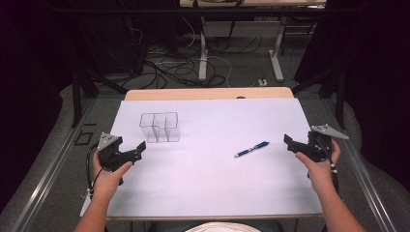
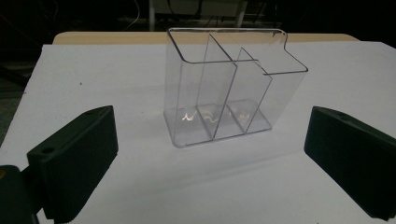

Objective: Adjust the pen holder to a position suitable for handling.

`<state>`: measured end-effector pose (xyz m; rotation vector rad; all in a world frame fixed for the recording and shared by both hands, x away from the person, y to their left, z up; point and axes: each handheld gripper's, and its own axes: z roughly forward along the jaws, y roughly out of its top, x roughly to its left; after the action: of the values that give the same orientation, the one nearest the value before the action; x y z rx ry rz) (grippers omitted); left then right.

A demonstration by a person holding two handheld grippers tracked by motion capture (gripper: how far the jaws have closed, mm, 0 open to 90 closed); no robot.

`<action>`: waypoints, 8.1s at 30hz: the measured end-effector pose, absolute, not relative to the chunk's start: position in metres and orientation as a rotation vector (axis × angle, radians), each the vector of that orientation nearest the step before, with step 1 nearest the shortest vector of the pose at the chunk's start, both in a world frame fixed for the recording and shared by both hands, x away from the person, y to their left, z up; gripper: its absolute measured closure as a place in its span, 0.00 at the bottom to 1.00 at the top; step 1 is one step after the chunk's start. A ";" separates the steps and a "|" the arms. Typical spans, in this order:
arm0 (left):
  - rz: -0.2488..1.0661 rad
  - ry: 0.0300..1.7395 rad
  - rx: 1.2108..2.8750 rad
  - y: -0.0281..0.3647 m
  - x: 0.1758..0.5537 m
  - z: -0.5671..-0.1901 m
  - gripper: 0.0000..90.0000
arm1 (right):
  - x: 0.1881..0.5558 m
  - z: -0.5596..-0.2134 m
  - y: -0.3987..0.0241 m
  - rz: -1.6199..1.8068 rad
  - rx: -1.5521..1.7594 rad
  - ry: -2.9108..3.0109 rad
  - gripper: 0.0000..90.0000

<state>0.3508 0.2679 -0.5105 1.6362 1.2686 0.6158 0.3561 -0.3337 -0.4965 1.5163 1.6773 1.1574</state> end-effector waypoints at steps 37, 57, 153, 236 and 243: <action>0.628 1.421 1.518 0.289 0.402 -0.501 0.43 | 0.357 -0.509 -0.319 1.141 1.465 1.773 0.16; 0.410 1.570 1.416 0.298 0.441 -0.517 0.87 | 0.359 -0.515 -0.318 1.149 1.492 1.776 0.17; 0.268 1.364 1.708 0.132 0.478 -0.524 1.00 | 0.361 -0.519 -0.317 1.166 1.490 1.831 0.17; 0.459 1.103 1.728 0.175 0.406 -0.469 0.29 | 0.360 -0.514 -0.315 1.096 1.264 1.900 0.31; 0.471 1.065 1.719 0.186 0.389 -0.474 0.20 | 0.358 -0.512 -0.305 1.030 1.165 1.939 0.31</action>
<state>0.3888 0.1856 -0.4744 1.7185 1.0651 0.4708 0.3581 -0.3054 -0.5123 1.1648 1.9394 1.0300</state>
